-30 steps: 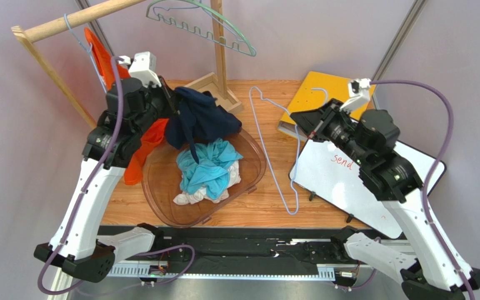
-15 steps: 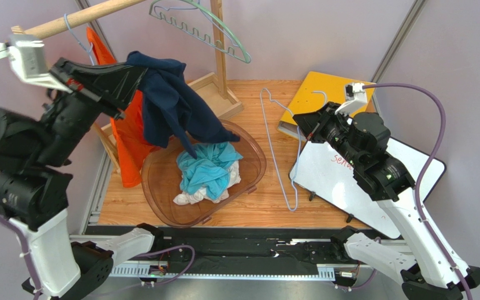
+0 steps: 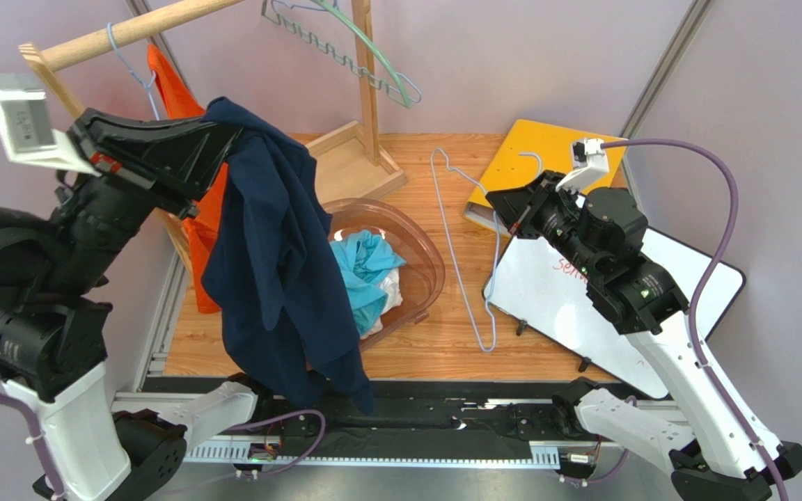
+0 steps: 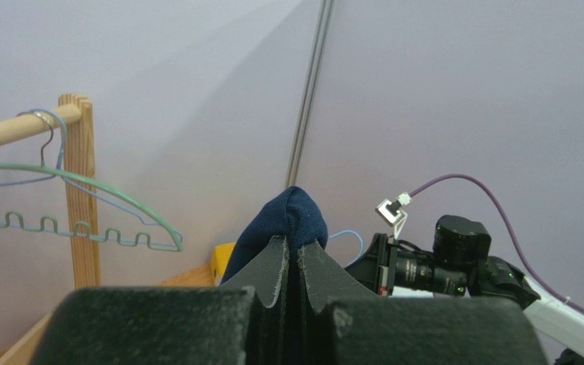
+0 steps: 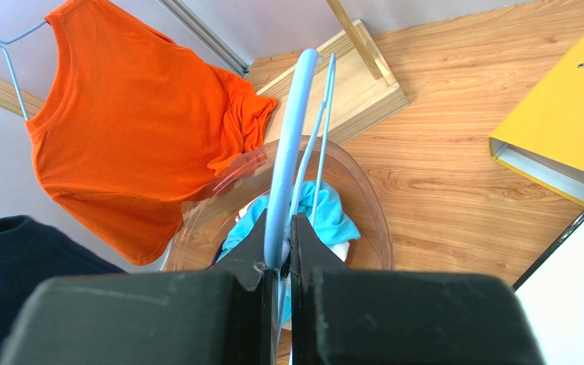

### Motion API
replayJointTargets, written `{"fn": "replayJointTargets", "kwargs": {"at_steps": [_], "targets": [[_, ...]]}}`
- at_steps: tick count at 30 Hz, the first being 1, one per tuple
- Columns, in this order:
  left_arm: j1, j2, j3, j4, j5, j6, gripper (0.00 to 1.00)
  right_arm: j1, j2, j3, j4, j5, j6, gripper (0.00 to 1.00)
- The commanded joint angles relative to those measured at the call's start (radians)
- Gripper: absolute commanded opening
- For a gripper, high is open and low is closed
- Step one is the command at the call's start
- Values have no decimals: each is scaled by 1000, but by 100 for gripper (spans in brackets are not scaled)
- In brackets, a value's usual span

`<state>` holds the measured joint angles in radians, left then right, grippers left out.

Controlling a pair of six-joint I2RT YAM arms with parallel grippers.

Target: Remove the t-shirt from the hanger

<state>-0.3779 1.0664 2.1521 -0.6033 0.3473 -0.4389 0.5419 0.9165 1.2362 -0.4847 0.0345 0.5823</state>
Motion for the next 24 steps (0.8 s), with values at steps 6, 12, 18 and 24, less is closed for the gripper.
{"fn": "replayJointTargets", "kwargs": {"at_steps": [6,12,18,24], "targets": [[2,125,12,-28,-169,121,0,3,-4,-17,66,-10,-4,0],[4,245,150,-84,-237,193,0,3,-13,-15,60,5,-12,0],[4,259,111,-70,-222,192,0,1,-5,-20,66,8,-12,0],[4,164,-113,-30,-261,203,0,3,10,-32,72,-2,-9,0]]}}
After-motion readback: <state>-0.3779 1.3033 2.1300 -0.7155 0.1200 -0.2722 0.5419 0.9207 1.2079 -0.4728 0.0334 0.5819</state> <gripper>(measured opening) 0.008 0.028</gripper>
